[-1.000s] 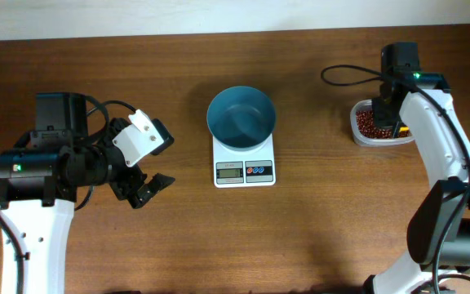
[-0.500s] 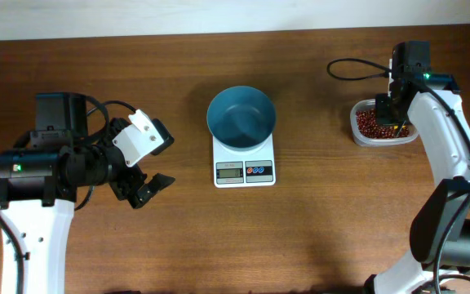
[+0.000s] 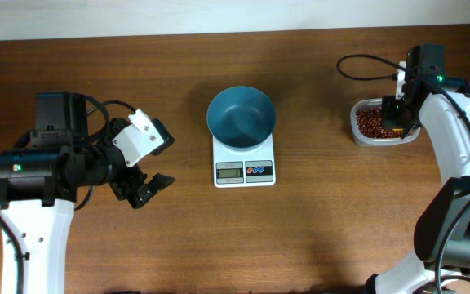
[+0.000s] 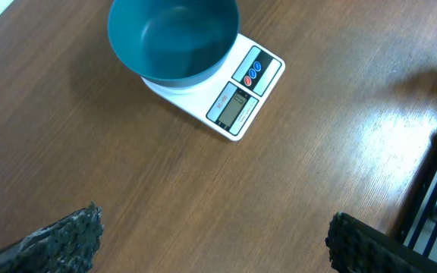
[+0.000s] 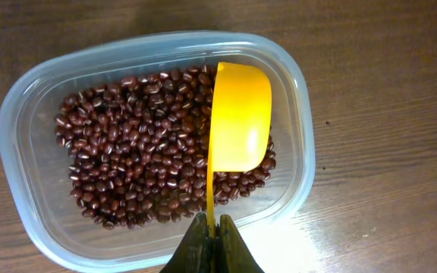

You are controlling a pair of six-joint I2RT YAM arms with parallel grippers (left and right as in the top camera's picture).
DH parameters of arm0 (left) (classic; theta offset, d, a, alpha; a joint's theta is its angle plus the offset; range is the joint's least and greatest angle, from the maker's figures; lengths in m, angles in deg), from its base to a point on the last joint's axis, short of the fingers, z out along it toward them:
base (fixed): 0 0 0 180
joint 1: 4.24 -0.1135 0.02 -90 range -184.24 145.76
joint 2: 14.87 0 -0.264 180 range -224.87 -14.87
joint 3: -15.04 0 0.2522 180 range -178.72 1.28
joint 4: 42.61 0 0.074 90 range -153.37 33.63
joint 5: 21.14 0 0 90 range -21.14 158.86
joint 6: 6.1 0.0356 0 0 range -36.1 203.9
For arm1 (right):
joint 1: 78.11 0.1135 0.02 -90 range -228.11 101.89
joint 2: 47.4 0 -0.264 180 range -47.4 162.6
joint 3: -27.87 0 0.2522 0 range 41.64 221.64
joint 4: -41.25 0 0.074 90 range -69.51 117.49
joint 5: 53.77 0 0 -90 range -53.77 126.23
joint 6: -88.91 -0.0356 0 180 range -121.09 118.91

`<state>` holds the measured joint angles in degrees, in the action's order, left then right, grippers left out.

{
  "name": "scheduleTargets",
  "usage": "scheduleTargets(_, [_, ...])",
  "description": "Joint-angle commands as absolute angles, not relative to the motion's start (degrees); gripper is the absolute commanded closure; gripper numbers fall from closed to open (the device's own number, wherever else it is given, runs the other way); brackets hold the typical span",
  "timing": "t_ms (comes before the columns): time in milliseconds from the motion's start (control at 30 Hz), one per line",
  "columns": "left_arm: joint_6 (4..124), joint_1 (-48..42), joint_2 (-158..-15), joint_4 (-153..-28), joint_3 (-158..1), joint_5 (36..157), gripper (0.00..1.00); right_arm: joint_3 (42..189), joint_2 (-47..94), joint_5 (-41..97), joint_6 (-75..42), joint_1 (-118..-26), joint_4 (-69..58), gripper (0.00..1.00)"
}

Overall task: Scoop item into bowl and weigh 50g on scale
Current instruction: 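Push the scoop through the red beans with the right gripper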

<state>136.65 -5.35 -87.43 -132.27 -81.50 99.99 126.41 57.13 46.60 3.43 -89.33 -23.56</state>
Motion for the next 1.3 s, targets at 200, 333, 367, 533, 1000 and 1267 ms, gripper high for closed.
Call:
scheduleTargets(200, [137.35,-5.65,-87.29,-132.31,-81.92,101.00,0.01,125.10,58.00,39.38,2.99,-90.25,-26.71,0.96])
scheduleTargets(333, [137.35,-5.65,-87.29,-132.33,-81.92,101.00,0.01,125.10,58.00,37.42,2.99,-90.25,-26.68,0.96])
scheduleTargets(367, [137.35,-5.65,-87.29,-132.31,-81.92,101.00,0.01,125.10,58.00,36.30,2.97,-90.25,-26.53,0.96])
scheduleTargets(533, [137.35,-5.65,-87.29,-132.33,-81.92,101.00,0.01,125.10,58.00,33.59,2.97,-90.25,-26.07,0.96])
scheduleTargets(1000, [137.35,-5.65,-87.29,-132.33,-81.92,101.00,0.01,125.10,58.00,33.55,2.95,-90.25,-27.56,0.96])
scheduleTargets(1267, [137.35,-5.65,-87.29,-132.31,-81.92,101.00,0.01,125.10,58.00,30.36,2.97,-90.25,-28.83,0.96])
